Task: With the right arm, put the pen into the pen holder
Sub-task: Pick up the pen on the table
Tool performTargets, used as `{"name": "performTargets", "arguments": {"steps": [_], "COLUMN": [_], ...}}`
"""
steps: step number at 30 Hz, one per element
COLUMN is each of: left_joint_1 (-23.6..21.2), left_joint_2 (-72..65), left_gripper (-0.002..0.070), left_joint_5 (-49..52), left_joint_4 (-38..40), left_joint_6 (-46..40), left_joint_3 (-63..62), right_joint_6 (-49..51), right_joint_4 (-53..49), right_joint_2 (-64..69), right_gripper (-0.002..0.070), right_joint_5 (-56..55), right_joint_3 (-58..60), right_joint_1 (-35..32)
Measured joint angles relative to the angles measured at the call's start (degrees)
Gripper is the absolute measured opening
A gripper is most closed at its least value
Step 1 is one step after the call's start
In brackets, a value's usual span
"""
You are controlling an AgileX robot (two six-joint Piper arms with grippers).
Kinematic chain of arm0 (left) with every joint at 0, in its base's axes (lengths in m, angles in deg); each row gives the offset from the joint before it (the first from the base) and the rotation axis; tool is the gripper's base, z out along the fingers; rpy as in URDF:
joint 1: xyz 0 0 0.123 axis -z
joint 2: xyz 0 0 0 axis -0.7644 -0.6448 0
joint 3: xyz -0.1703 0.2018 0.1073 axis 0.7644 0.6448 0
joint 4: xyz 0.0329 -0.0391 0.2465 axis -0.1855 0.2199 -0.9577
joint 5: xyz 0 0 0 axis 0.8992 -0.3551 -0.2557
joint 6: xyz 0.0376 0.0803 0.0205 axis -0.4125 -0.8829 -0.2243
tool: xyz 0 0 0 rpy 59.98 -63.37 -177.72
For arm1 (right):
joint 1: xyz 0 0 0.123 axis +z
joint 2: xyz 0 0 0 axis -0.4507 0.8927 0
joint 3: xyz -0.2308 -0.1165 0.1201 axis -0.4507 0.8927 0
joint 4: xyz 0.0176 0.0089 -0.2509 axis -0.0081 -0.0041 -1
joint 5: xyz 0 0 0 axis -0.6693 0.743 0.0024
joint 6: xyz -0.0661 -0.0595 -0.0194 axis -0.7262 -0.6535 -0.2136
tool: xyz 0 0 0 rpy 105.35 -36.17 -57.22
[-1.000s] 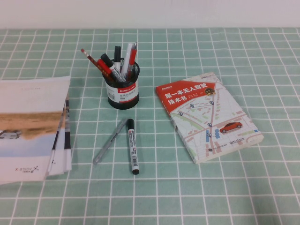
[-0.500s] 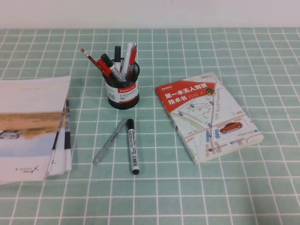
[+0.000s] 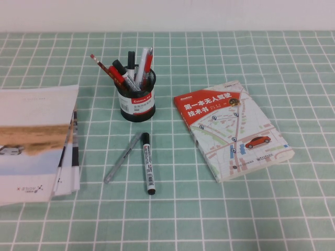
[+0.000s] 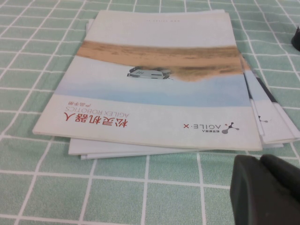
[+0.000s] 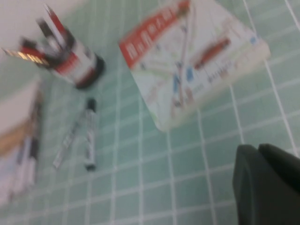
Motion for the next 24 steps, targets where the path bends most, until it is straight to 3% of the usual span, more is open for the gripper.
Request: {"name": "performTargets", "arguments": {"steps": [5,14,24], "left_joint_1": [0.00,0.00,0.00], "left_joint_2": [0.00,0.00,0.00], "left_gripper": [-0.0004,-0.0004,-0.0004], "left_joint_5": [0.00,0.00,0.00], "left_joint_4": [0.00,0.00,0.00], "left_joint_6": [0.00,0.00,0.00], "left_joint_3": [0.00,0.00,0.00], "right_joint_6": [-4.71,-13.84,-5.90], "right_joint_4": [-3.24,-3.98,-13.33], "right_joint_2": [14.23,39.61,65.05], "right_gripper": [-0.0020,-0.0020,-0.0020], "right_joint_5": [7.52,11.55,11.21], "right_joint_3": [-8.81,-22.31,-41.23], "right_joint_1": [0.00,1.17,20.42]}}
